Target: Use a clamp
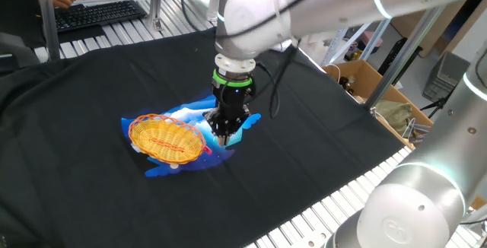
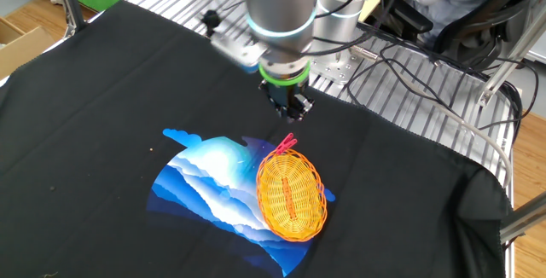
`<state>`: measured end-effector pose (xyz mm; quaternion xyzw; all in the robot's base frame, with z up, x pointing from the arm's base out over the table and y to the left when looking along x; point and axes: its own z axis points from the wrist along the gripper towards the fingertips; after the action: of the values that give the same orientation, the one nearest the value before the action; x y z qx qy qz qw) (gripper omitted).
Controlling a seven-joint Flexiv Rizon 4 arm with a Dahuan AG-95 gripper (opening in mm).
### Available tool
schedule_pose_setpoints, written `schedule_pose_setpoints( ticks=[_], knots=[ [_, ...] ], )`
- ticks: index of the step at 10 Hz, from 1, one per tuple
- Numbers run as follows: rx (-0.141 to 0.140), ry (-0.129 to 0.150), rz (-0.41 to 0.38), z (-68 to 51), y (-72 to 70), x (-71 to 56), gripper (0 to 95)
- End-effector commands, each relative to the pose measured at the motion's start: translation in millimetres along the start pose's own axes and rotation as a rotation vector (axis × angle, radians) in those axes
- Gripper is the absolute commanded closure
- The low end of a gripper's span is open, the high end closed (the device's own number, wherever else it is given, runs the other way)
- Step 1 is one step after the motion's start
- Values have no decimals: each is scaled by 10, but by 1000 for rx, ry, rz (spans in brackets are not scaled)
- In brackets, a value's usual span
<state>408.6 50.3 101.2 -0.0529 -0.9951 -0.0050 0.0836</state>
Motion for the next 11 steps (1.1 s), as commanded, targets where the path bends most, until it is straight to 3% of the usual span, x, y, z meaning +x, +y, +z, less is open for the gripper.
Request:
schedule_pose_setpoints(
  ticks=[1, 4, 5, 8, 10, 11],
  knots=[
    [13, -33, -33, 55, -54, -239, 950],
    [12, -40, -66, 112, -230, -624, 950],
    [12, -55, -94, 113, -340, -778, 950],
    [4, -101, -144, 132, -518, -986, 950],
    [-27, -97, -195, 164, -638, -1105, 950],
    [-23, -97, -251, 180, -715, -1171, 950]
  ],
)
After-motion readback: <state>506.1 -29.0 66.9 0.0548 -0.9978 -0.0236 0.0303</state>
